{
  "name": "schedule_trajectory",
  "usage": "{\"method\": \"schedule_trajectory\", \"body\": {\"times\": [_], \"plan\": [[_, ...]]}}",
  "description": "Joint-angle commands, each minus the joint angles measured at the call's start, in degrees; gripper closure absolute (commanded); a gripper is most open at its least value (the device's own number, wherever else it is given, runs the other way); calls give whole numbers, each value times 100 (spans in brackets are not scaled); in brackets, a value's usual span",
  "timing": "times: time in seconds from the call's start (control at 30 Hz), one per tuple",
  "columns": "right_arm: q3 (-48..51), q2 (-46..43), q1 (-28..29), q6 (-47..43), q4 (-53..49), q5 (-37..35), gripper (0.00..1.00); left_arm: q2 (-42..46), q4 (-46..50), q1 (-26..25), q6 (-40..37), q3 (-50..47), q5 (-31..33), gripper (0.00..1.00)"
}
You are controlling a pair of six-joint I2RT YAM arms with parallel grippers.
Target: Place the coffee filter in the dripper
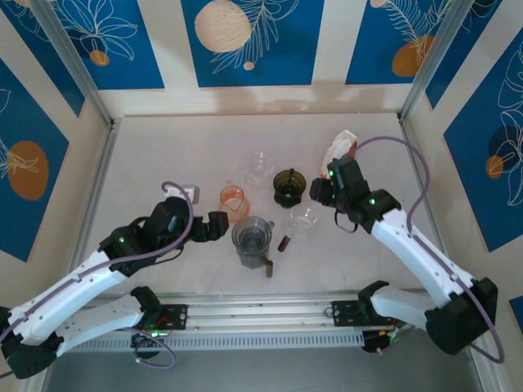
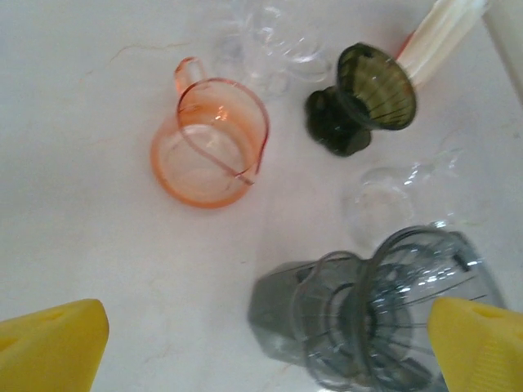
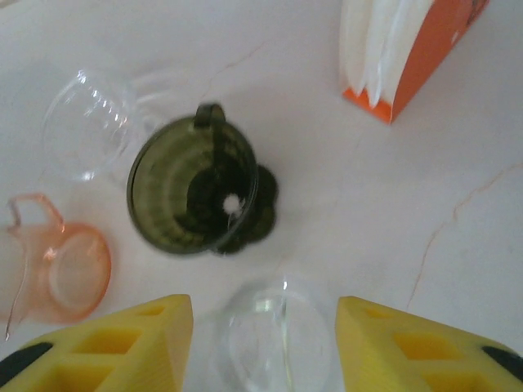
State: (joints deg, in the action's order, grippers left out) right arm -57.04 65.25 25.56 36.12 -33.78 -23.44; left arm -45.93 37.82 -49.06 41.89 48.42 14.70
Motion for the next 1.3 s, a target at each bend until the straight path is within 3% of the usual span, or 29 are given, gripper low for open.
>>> {"method": "schedule_trajectory", "body": {"times": [0.0, 0.2, 0.4, 1.07, 1.27], "plan": [[-582, 747, -463, -343, 295, 392, 55, 192, -204, -32, 61, -368, 258, 0], [-1503, 2067, -1131, -438, 293, 407, 62, 313, -305, -33, 180, -712, 230, 0], [-2177, 3053, -1437, -413, -31, 162, 63, 284, -387, -28, 196, -847, 219, 0], [-2065, 3844, -1994, -864, 618, 122, 62, 181, -442, -21, 163, -949, 273, 0], [-2197, 4029, -2042, -1086, 677, 188, 72, 76, -398, -11, 145, -877, 279, 0]]}}
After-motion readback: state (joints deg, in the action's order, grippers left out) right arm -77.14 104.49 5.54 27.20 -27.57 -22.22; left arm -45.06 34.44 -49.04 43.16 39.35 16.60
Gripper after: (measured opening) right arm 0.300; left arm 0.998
